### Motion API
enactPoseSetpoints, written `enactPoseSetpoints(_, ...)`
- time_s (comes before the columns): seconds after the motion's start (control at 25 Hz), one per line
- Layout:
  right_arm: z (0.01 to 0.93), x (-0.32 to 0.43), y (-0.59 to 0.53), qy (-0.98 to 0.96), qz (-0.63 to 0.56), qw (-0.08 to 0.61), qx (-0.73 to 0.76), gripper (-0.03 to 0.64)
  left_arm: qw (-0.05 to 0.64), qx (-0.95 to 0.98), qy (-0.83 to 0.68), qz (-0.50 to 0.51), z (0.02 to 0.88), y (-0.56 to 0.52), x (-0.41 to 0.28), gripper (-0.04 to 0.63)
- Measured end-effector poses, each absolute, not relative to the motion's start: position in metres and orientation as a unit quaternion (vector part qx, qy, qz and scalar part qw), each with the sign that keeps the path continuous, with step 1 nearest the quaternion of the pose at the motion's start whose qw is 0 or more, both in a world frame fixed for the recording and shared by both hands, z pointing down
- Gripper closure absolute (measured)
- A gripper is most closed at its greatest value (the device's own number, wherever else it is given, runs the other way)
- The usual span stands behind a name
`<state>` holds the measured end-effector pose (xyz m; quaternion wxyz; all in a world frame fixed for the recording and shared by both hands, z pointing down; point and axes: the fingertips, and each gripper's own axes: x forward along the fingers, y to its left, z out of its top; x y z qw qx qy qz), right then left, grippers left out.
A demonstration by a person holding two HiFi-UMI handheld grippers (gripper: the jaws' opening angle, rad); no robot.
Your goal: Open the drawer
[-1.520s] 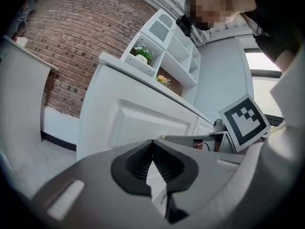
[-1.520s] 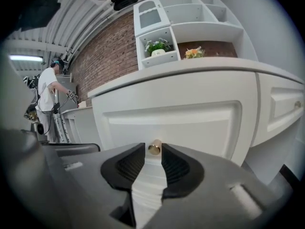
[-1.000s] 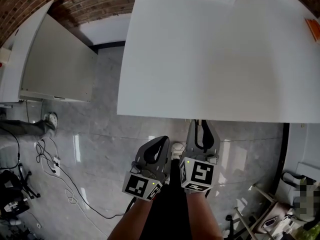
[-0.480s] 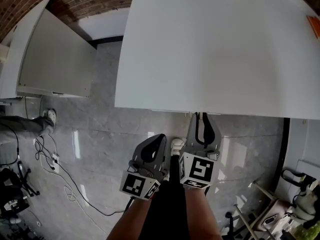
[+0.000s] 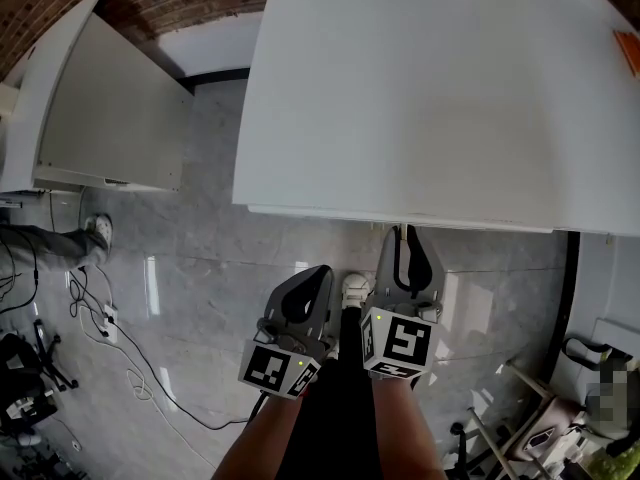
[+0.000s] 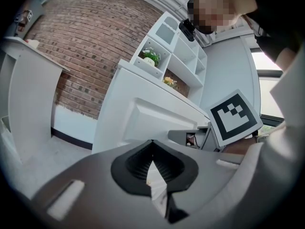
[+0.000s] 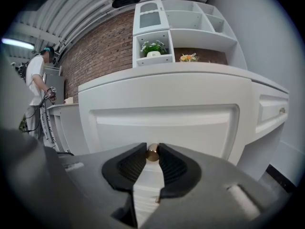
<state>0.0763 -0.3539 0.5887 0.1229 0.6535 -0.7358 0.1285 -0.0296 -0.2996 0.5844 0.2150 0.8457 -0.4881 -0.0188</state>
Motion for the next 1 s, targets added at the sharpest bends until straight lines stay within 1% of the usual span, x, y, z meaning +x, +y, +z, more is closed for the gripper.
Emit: enactPoseSetpoints(1.0,0.588,0.077,-0.336,-0.733,0.144,0.11,0.656,0.545,0.214,0.847,-0.487,-0.022,0.585,-0.283,-0.038,0.592)
